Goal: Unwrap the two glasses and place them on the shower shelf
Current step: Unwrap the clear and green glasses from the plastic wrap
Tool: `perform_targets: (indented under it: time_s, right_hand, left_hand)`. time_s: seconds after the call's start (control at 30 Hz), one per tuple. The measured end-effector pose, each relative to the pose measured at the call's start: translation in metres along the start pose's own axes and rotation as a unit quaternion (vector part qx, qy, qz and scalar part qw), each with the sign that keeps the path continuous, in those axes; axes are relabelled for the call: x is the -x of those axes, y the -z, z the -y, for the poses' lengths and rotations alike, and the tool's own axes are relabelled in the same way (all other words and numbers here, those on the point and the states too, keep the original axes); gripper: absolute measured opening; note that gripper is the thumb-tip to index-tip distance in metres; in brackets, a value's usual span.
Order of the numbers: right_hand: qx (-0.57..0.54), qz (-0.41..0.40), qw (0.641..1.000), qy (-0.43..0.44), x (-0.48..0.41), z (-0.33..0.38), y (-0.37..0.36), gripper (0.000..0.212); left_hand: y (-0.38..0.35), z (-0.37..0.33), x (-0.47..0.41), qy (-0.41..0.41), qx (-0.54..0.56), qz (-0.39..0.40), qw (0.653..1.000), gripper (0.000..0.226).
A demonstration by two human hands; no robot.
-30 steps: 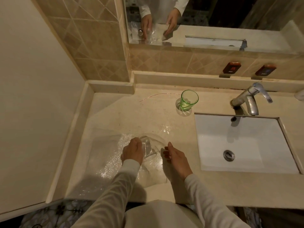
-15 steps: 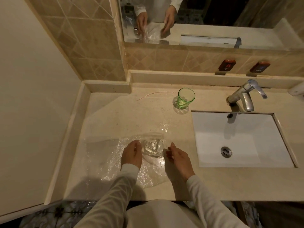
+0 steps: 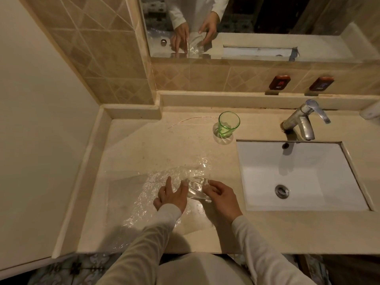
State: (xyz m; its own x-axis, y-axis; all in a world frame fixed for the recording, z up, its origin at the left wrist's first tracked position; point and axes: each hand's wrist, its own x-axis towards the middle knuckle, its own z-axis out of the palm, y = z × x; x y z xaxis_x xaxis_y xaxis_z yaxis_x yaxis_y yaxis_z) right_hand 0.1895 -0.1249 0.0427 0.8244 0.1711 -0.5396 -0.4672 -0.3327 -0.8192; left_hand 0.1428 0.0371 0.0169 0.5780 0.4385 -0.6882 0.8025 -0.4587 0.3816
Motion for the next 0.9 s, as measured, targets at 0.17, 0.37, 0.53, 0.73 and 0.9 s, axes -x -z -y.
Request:
perform_targets:
  time_s: [0.17, 0.37, 0.53, 0.73, 0.9]
  right_hand:
    - [0.024, 0.004, 1.000, 0.021, -0.001, 0.008, 0.003, 0.014]
    - [0.036, -0.002, 0.998, 0.056, 0.004, 0.019, 0.001, 0.024]
    - [0.056, -0.023, 0.993, 0.105, 0.008, 0.032, 0.000, 0.014]
    - [0.104, -0.087, 0.969, 0.208, 0.016, 0.049, -0.014, 0.020]
    - [0.102, -0.099, 0.963, 0.228, 0.021, 0.068, -0.037, 0.020]
  left_hand:
    - [-0.004, -0.003, 0.000, -0.024, -0.058, -0.001, 0.998, 0.058]
    - [-0.010, -0.011, 0.008, -0.122, -0.071, -0.069, 0.988, 0.058]
    - [-0.005, -0.026, 0.017, -0.216, 0.062, -0.076, 0.972, 0.070]
    - [0.011, -0.029, 0.018, -0.205, 0.213, -0.046, 0.954, 0.053]
    - [0.045, -0.025, 0.023, -0.192, 0.284, -0.020, 0.939, 0.043]
